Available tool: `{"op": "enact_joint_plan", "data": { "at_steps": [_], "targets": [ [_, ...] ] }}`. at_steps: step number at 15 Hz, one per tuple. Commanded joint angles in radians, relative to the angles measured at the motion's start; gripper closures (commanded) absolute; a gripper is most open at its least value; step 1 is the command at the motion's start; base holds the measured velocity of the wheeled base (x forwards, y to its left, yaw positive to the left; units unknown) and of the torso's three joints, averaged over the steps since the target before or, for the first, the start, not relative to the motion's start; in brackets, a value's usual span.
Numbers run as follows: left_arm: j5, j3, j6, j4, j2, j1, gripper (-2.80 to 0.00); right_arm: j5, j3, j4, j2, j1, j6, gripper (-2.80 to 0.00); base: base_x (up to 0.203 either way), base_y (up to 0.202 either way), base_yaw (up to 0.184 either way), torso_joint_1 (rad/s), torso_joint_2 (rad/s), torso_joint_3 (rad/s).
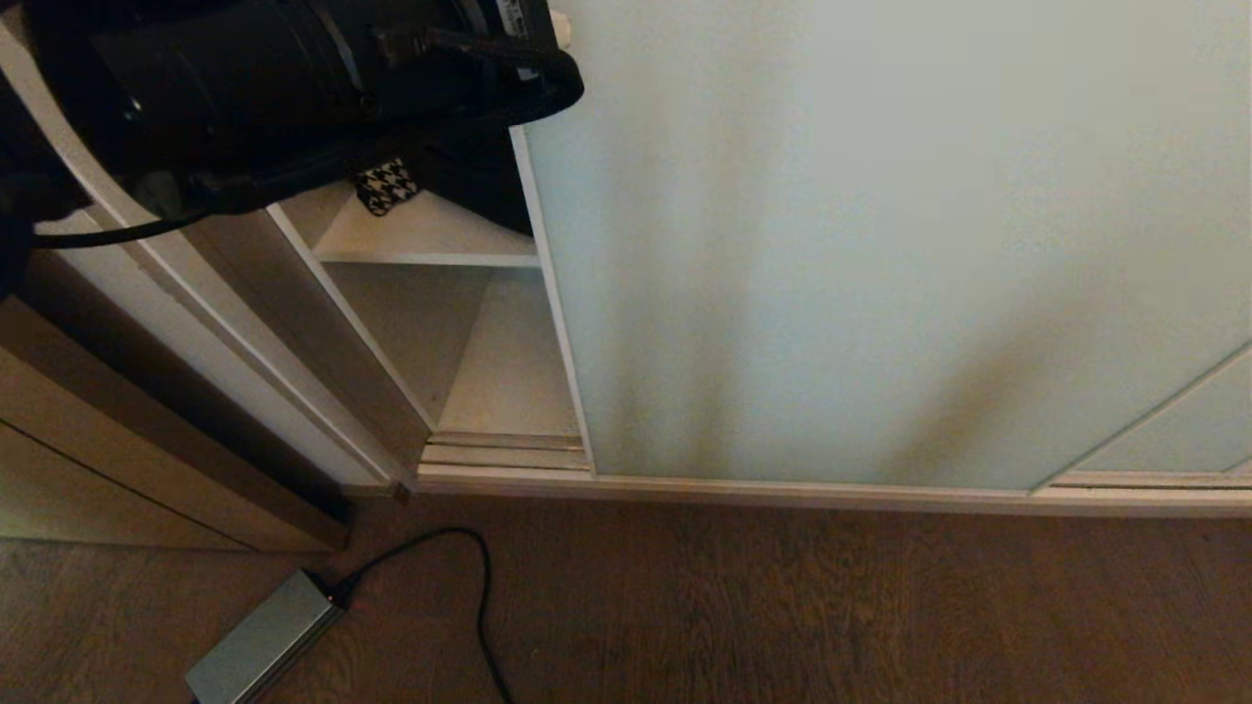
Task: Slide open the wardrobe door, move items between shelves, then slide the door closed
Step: Open the door
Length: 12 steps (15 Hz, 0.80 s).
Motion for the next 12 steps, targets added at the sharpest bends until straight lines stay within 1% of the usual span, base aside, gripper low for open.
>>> {"op": "enact_joint_plan", "data": {
  "at_steps": [1, 2, 4, 5, 6, 7, 8, 10, 12],
  "targets": [
    [0.007, 0.017, -0.003, 0.013, -0.103, -0.020, 0.00, 0.000, 0.000, 0.000, -0.001, 0.000, 0.000, 0.00, 0.000, 0.000, 0.000, 0.000, 0.00, 0.000],
    [0.009, 0.024, -0.003, 0.033, -0.161, -0.024, 0.00, 0.000, 0.000, 0.000, -0.001, 0.000, 0.000, 0.00, 0.000, 0.000, 0.000, 0.000, 0.00, 0.000],
    [0.013, 0.032, -0.003, 0.115, -0.269, -0.027, 0.00, 0.000, 0.000, 0.000, -0.001, 0.001, 0.000, 0.00, 0.000, 0.000, 0.000, 0.000, 0.00, 0.000],
    [0.031, 0.034, -0.001, 0.156, -0.302, -0.024, 0.00, 0.000, 0.000, 0.000, -0.001, 0.000, 0.000, 0.00, 0.000, 0.000, 0.000, 0.000, 0.00, 0.000],
    [0.091, 0.033, 0.004, 0.166, -0.304, -0.018, 0.00, 0.000, 0.000, 0.000, -0.001, 0.000, 0.000, 0.00, 0.000, 0.000, 0.000, 0.000, 0.00, 0.000],
    [0.138, 0.031, 0.012, 0.163, -0.290, -0.015, 0.00, 0.000, 0.000, 0.000, -0.001, 0.000, 0.000, 0.00, 0.000, 0.000, 0.000, 0.000, 0.00, 0.000],
    [0.160, 0.027, 0.021, 0.159, -0.256, -0.012, 0.00, 0.000, 0.000, 0.000, -0.001, 0.001, 0.000, 0.00, 0.000, 0.000, 0.000, 0.000, 0.00, 0.000],
    [0.180, 0.005, 0.027, 0.126, -0.182, 0.013, 0.00, 0.000, 0.000, 0.000, -0.001, 0.000, 0.000, 0.00, 0.000, 0.000, 0.000, 0.000, 0.00, 0.000],
    [0.206, -0.048, 0.032, 0.072, -0.064, 0.044, 0.00, 0.000, 0.000, 0.000, -0.001, 0.001, 0.000, 0.00, 0.000, 0.000, 0.000, 0.000, 0.00, 0.000]
  ]
}}
